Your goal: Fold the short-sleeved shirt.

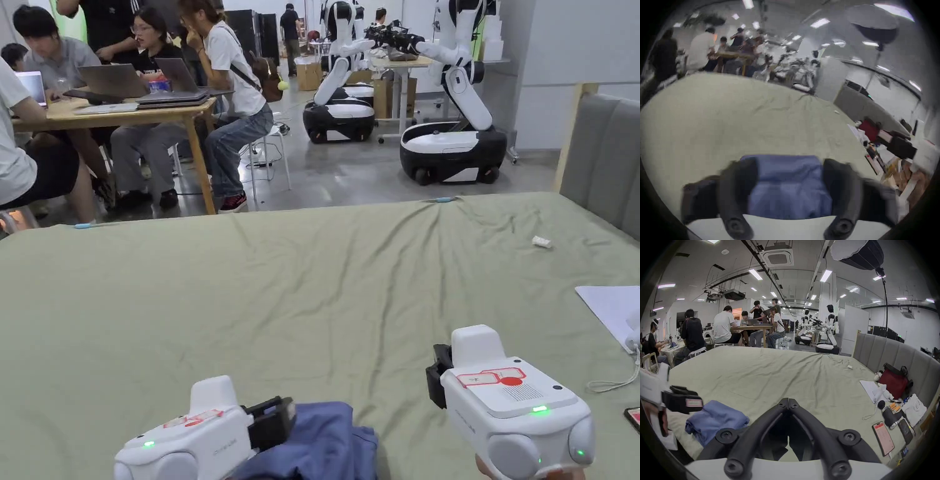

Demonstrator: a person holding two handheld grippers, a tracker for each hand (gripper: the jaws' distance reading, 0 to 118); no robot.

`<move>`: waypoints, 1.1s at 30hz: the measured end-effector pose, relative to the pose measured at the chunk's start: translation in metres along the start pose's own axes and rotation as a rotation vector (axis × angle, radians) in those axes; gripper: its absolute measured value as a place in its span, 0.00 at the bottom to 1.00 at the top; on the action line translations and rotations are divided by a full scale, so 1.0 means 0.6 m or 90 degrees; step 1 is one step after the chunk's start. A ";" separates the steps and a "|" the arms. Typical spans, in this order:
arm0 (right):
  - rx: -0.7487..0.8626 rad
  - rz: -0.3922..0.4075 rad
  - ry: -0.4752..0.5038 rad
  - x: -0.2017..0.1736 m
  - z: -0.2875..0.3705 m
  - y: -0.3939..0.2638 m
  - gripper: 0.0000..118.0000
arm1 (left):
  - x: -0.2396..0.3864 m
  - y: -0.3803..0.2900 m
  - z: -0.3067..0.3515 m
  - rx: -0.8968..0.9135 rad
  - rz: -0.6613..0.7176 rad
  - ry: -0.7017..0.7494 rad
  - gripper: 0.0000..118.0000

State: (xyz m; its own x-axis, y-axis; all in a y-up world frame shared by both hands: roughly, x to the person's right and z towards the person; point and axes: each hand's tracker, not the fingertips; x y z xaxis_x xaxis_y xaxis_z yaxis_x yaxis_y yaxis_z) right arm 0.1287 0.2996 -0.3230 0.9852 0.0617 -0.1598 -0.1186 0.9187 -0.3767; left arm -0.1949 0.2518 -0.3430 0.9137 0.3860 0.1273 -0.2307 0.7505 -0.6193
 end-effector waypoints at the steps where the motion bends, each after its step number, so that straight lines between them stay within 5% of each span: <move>1: -0.001 -0.001 0.004 -0.003 -0.001 -0.001 0.00 | -0.012 -0.005 -0.011 -0.020 0.021 -0.001 0.22; 2: -0.003 -0.001 0.008 -0.007 -0.002 -0.004 0.00 | -0.018 -0.017 -0.032 -0.047 0.031 -0.001 0.01; 6: -0.012 0.004 0.016 -0.013 -0.008 -0.011 0.00 | -0.001 -0.075 -0.072 -0.164 0.020 -0.179 0.00; 8: -0.015 0.005 0.016 -0.012 -0.009 -0.012 0.00 | 0.022 -0.097 -0.083 -0.147 -0.023 -0.154 0.00; 13: -0.030 0.009 0.021 -0.010 -0.021 -0.016 0.00 | 0.050 -0.124 -0.104 -0.142 0.025 -0.177 0.00; 21: -0.108 0.006 0.141 -0.104 -0.078 -0.056 0.00 | -0.027 -0.072 -0.004 -0.053 0.042 -0.124 0.00; 25: -0.196 -0.021 0.229 -0.165 -0.108 -0.091 0.00 | -0.102 -0.064 0.028 -0.048 0.070 -0.076 0.15; 28: -0.255 -0.021 0.245 -0.182 -0.129 -0.119 0.00 | -0.148 -0.068 0.033 -0.061 0.139 -0.103 0.80; 29: -0.259 -0.011 0.226 -0.181 -0.133 -0.125 0.00 | -0.158 -0.073 0.030 -0.065 0.143 -0.101 0.93; 33: -0.278 -0.053 0.209 -0.152 -0.140 -0.118 0.00 | -0.203 -0.092 0.009 -0.075 0.225 -0.133 0.93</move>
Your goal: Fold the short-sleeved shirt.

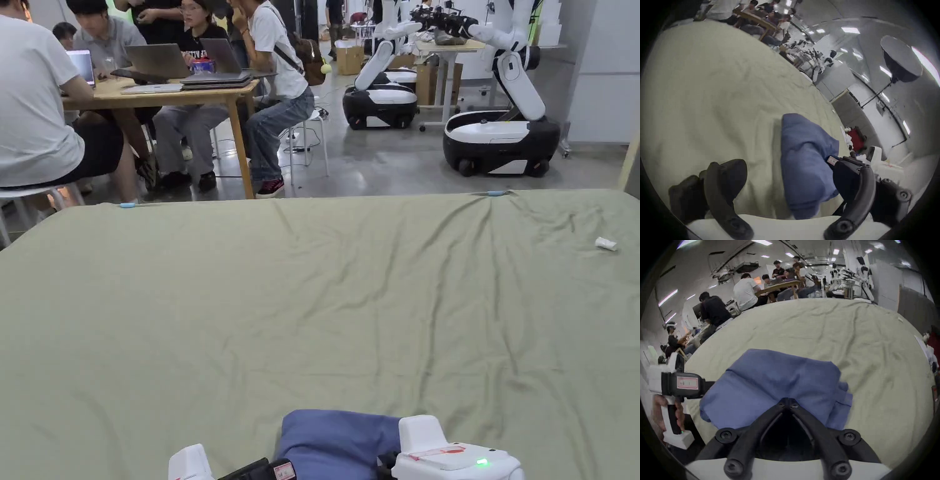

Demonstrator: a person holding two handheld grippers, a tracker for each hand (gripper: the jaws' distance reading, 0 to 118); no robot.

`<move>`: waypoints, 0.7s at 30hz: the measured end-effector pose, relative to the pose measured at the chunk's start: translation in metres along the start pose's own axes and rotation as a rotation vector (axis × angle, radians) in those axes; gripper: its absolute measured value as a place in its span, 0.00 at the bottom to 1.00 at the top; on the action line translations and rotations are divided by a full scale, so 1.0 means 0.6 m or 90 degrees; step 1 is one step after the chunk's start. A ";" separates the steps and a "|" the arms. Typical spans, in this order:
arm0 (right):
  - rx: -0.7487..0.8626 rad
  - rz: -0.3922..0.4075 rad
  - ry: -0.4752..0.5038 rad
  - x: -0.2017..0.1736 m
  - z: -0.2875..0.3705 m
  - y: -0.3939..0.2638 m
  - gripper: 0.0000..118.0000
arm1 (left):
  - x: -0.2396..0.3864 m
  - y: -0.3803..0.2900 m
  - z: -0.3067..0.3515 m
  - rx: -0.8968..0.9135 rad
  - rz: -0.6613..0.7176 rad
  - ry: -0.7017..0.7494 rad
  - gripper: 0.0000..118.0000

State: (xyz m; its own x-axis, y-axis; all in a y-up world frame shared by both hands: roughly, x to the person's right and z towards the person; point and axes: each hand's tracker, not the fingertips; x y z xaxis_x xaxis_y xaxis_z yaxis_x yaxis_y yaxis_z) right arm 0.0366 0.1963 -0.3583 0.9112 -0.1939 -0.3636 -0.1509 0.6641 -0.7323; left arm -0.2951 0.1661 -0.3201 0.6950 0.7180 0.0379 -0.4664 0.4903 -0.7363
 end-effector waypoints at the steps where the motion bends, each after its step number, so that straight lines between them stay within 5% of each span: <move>1: 0.000 0.008 -0.010 0.002 0.002 0.001 0.00 | -0.005 0.001 0.000 0.014 0.020 -0.019 0.94; 9: 0.010 -0.007 -0.002 0.026 0.014 -0.010 0.00 | -0.023 -0.005 -0.090 -0.042 0.241 -0.253 0.91; 11: 0.012 -0.006 -0.006 0.025 0.019 -0.011 0.00 | -0.009 -0.009 -0.114 -0.055 0.248 -0.249 0.61; 12: 0.017 -0.003 -0.009 0.024 0.021 -0.012 0.00 | -0.005 -0.013 -0.123 -0.064 0.247 -0.195 0.28; 13: 0.021 0.000 -0.011 0.024 0.022 -0.013 0.00 | 0.001 -0.016 -0.138 -0.072 0.233 -0.138 0.24; 21: 0.048 0.043 -0.008 -0.016 0.049 -0.005 0.00 | 0.019 0.063 -0.013 -0.072 0.064 -0.048 0.21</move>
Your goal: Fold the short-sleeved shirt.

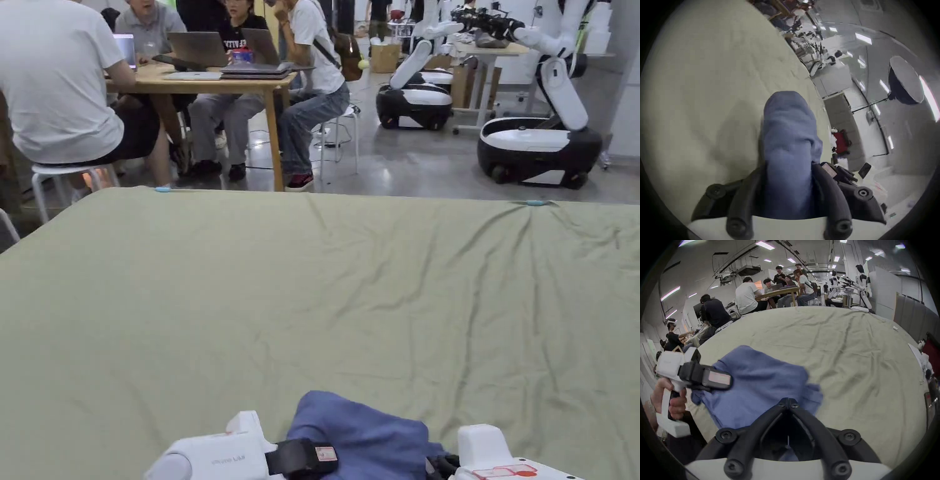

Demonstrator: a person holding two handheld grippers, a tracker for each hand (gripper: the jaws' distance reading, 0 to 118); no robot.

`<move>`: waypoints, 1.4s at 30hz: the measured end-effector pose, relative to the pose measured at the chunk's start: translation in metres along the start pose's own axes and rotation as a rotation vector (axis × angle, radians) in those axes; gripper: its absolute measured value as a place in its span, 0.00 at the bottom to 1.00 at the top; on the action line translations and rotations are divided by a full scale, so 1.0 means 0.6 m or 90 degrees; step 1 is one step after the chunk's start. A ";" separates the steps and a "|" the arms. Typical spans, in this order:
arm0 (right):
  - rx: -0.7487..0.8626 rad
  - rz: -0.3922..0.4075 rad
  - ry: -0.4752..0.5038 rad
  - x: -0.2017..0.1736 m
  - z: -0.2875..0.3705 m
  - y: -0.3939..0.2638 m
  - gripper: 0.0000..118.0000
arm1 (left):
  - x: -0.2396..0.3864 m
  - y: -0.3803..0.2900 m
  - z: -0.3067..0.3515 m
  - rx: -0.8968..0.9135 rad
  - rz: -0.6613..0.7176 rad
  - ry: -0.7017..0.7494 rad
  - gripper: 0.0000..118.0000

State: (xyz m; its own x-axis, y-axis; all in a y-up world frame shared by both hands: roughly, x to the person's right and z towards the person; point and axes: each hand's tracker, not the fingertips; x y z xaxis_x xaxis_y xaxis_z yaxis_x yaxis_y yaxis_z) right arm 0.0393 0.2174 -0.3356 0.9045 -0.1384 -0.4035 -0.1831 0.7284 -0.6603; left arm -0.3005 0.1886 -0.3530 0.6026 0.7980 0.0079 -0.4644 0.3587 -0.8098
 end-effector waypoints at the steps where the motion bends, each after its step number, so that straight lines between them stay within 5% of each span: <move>1: 0.003 0.007 -0.001 -0.010 -0.001 0.004 0.00 | -0.066 0.041 0.007 0.008 -0.017 0.027 0.21; 3: 0.004 0.019 0.003 -0.032 -0.015 0.016 0.00 | -0.031 0.049 0.083 0.022 -0.051 0.065 0.21; 12: -0.002 0.073 0.030 -0.153 -0.068 0.060 0.00 | -0.216 0.200 0.329 0.091 -0.002 0.192 0.21; 21: -0.013 0.113 0.034 -0.210 -0.098 0.090 0.00 | -0.330 0.235 0.410 0.126 0.058 0.180 0.21; 23: -0.014 0.116 0.032 -0.220 -0.095 0.085 0.00 | -0.330 0.229 0.412 0.125 0.049 0.173 0.29; 25: -0.017 0.121 0.030 -0.221 -0.094 0.084 0.00 | -0.334 0.243 0.427 0.130 0.036 0.187 0.64; 27: -0.017 0.128 0.030 -0.226 -0.089 0.087 0.00 | -0.329 0.238 0.466 0.178 0.032 0.210 0.82; 32: -0.004 0.131 0.030 -0.226 -0.073 0.093 0.00 | -0.311 0.231 0.568 0.261 0.028 0.272 0.83; 33: 0.000 0.132 0.026 -0.226 -0.071 0.097 0.00 | -0.302 0.228 0.574 0.260 0.016 0.316 0.81; 34: 0.003 0.131 0.023 -0.226 -0.071 0.102 0.00 | -0.292 0.224 0.577 0.264 0.003 0.351 0.68; 36: 0.005 0.133 0.011 -0.234 -0.068 0.121 0.00 | -0.256 0.210 0.557 0.278 -0.028 0.434 0.17; 37: 0.008 0.136 0.003 -0.238 -0.067 0.129 0.00 | -0.241 0.204 0.544 0.280 -0.049 0.462 0.00; 42: 0.048 0.120 -0.036 -0.257 -0.036 0.175 0.00 | -0.110 0.174 0.434 0.318 -0.166 0.447 0.00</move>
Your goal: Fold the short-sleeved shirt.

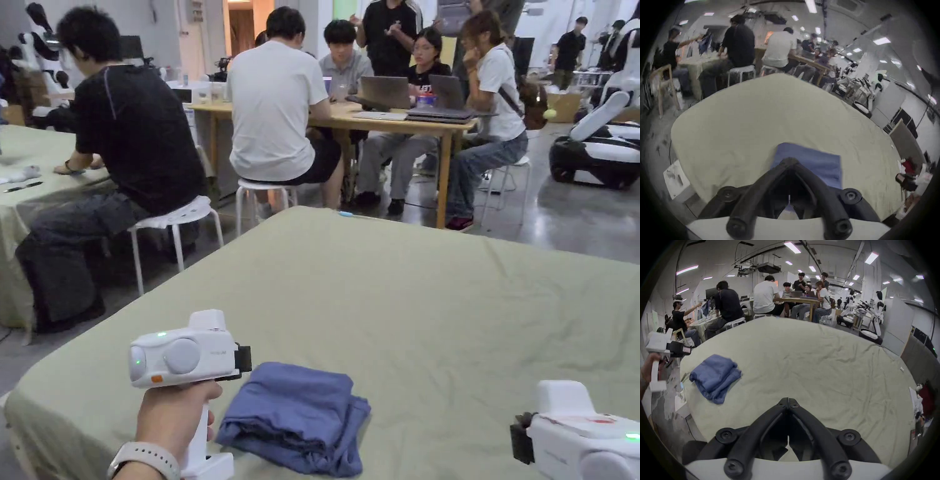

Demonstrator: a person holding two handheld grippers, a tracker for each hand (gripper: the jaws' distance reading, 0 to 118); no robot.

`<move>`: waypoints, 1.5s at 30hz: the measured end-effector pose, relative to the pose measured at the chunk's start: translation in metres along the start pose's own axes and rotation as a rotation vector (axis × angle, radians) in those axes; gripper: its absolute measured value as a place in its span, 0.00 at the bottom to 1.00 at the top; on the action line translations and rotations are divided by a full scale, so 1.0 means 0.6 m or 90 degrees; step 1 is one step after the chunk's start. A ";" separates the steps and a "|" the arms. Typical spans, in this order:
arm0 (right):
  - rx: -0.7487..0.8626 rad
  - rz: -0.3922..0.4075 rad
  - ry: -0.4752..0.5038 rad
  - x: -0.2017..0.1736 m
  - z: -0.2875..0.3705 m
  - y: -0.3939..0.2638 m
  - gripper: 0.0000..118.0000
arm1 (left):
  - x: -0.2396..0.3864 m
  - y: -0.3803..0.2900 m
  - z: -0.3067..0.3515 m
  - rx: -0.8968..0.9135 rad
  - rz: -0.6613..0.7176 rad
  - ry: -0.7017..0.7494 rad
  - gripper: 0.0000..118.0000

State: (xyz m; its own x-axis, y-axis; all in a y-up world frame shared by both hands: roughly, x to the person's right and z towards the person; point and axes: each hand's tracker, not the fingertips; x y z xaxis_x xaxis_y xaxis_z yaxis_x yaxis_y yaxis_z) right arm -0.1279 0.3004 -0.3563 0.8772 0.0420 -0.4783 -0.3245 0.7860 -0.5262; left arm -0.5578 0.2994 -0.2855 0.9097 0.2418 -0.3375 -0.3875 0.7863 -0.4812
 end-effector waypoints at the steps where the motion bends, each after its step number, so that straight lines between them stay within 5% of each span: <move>1: 0.016 -0.006 -0.011 0.003 0.009 0.008 0.00 | 0.034 -0.001 0.004 0.023 -0.021 -0.002 0.00; 9: 0.176 -0.050 -0.120 0.075 0.146 0.062 0.00 | 0.314 -0.002 0.081 0.188 -0.162 -0.065 0.00; 21: 0.305 -0.073 -0.273 0.265 0.339 0.085 0.00 | 0.550 0.042 0.156 0.268 -0.256 -0.153 0.00; 26: 0.327 -0.064 -0.291 0.314 0.371 0.119 0.00 | 0.573 0.081 0.156 0.267 -0.202 -0.188 0.00; 29: 0.322 -0.068 -0.291 0.327 0.381 0.135 0.00 | 0.580 0.099 0.157 0.255 -0.220 -0.127 0.00; 34: 0.324 0.010 -0.337 0.312 0.378 0.148 0.00 | 0.583 0.105 0.177 0.292 -0.206 -0.149 0.00; 45: 0.334 -0.043 -0.291 0.325 0.377 0.156 0.00 | 0.577 0.131 0.182 0.312 -0.223 -0.132 0.00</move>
State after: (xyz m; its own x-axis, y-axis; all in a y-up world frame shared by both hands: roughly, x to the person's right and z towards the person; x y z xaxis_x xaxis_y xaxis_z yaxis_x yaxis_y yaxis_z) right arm 0.0929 0.5219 -0.3397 0.9878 0.1470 -0.0520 -0.1509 0.9853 -0.0797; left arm -0.2571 0.5070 -0.3519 0.9991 -0.0099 -0.0405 0.0061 0.9957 -0.0921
